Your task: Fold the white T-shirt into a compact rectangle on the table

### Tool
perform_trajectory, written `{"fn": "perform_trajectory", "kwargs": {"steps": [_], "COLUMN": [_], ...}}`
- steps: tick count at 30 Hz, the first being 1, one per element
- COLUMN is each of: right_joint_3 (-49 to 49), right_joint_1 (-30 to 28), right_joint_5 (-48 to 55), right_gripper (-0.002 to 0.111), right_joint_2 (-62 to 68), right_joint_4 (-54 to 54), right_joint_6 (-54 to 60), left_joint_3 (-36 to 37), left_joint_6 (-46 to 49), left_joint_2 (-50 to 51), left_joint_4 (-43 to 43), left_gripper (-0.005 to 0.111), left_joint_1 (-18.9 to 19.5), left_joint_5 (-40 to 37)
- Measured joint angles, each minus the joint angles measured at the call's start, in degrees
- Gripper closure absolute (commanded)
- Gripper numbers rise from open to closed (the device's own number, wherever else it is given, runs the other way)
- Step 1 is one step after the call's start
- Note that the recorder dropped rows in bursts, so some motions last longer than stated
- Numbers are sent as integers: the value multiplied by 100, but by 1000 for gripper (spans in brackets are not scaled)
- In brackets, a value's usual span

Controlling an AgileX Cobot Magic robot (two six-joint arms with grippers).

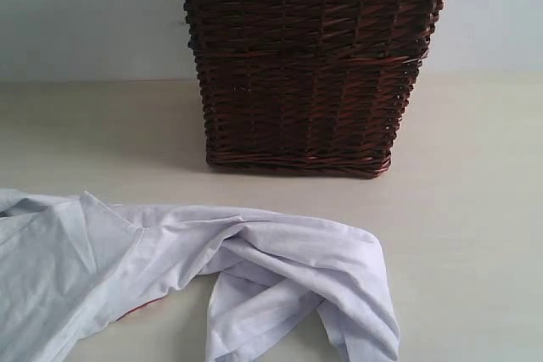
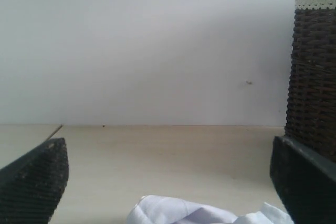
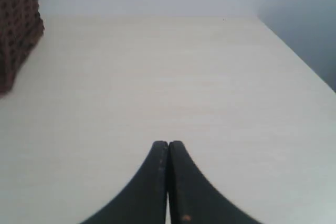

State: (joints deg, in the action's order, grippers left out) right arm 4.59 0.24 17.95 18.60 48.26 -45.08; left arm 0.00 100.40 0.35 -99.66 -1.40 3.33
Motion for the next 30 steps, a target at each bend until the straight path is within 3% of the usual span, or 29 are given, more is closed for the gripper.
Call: {"fn": "perform_trajectory", "kwargs": {"steps": [5,9,13,19,30], "right_joint_3": [1680,2373,2619,2663,3727], "right_joint_1": [0,0,278,1011,1422], "right_joint_5": [-428,-558,-135,1323,1912], "right_gripper": [108,108,108,108,108], "right_joint_2": [3131,4056,4592,5020,5759], "right_joint_4": [474,-318,-782,-3052,-5788], "right_joint_6": [-13,87,1997,5849,8533], "left_joint_3": [0,0,0,0,0], "left_joint_6": [0,0,0,0,0], "left_joint_2": [0,0,0,0,0], "left_joint_4": [0,0,0,0,0], "left_gripper": [2,2,2,2,2], "left_joint_1": [0,0,0,0,0], "left_joint_5": [0,0,0,0,0]}}
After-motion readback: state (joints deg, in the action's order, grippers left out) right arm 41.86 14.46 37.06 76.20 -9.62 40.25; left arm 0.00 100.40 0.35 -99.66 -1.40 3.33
